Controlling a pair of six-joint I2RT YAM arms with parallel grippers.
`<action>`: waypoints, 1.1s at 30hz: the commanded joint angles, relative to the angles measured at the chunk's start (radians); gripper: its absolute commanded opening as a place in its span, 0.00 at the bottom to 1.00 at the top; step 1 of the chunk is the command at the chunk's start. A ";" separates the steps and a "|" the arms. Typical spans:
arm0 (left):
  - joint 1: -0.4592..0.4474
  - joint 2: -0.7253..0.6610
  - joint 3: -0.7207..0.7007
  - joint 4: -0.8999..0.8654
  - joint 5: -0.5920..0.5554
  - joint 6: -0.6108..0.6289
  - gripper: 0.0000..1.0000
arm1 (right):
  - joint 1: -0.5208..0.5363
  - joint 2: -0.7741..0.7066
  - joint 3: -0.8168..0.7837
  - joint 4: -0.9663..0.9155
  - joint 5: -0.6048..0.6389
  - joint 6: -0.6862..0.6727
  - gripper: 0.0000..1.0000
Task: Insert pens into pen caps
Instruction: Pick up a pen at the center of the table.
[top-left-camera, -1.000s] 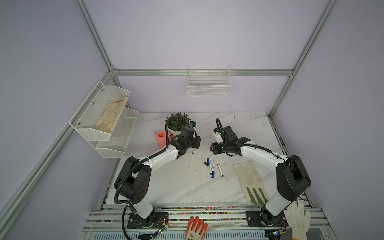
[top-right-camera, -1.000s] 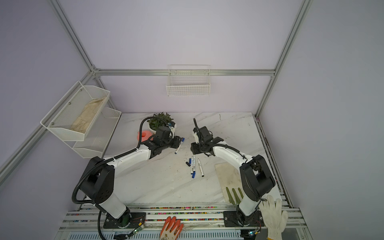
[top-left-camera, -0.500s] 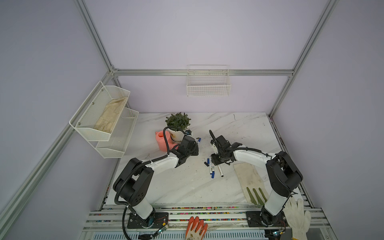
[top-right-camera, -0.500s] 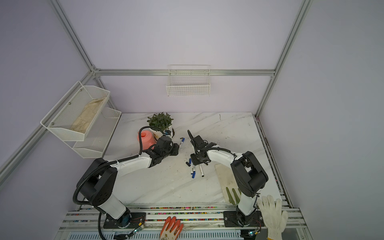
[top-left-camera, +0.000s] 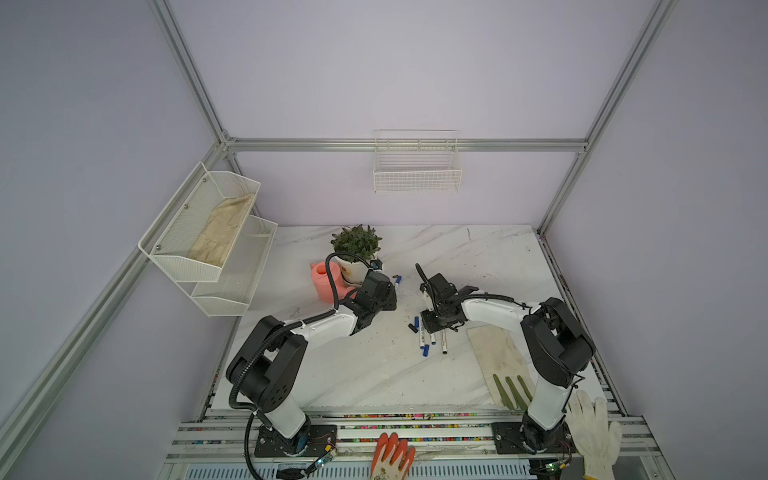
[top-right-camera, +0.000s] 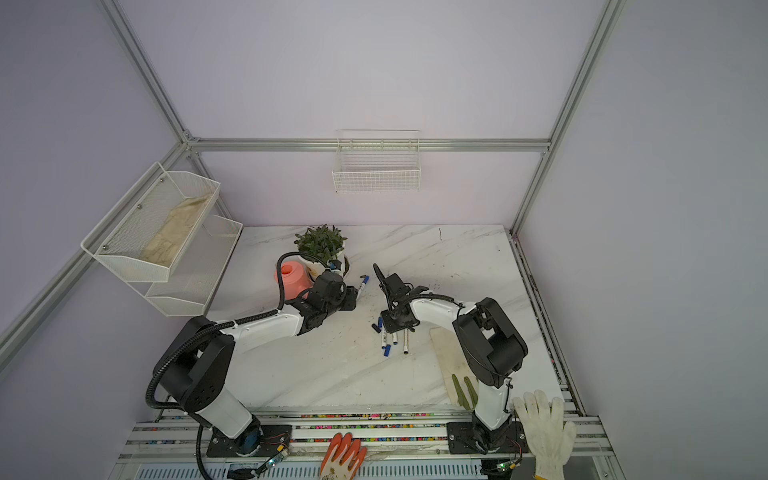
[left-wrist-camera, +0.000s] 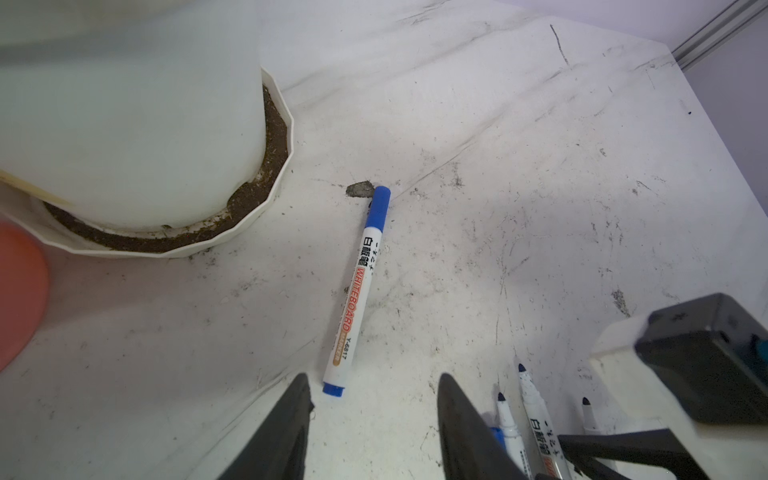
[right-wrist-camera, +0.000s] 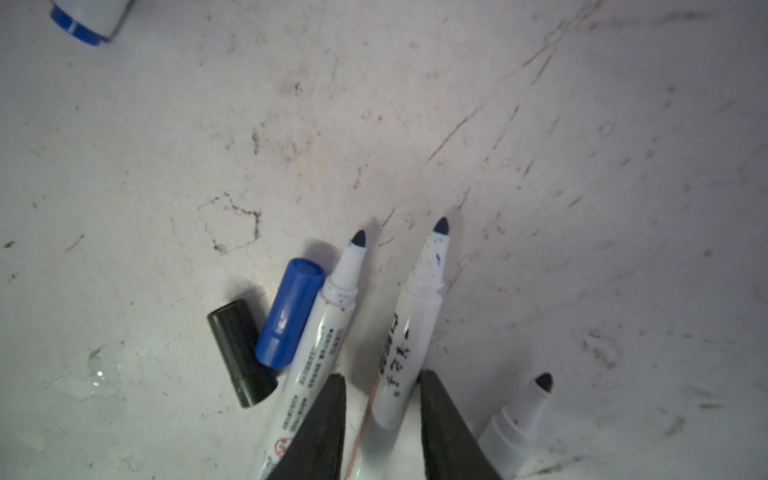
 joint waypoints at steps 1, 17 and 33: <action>0.003 -0.006 -0.001 0.040 -0.003 0.008 0.48 | 0.001 0.030 0.023 -0.017 0.026 -0.006 0.32; 0.001 -0.049 -0.020 0.086 0.066 0.068 0.50 | 0.003 0.077 0.113 -0.059 0.142 0.016 0.07; -0.004 -0.111 -0.074 0.409 0.595 0.113 0.71 | -0.225 -0.231 0.056 0.399 -0.444 0.183 0.02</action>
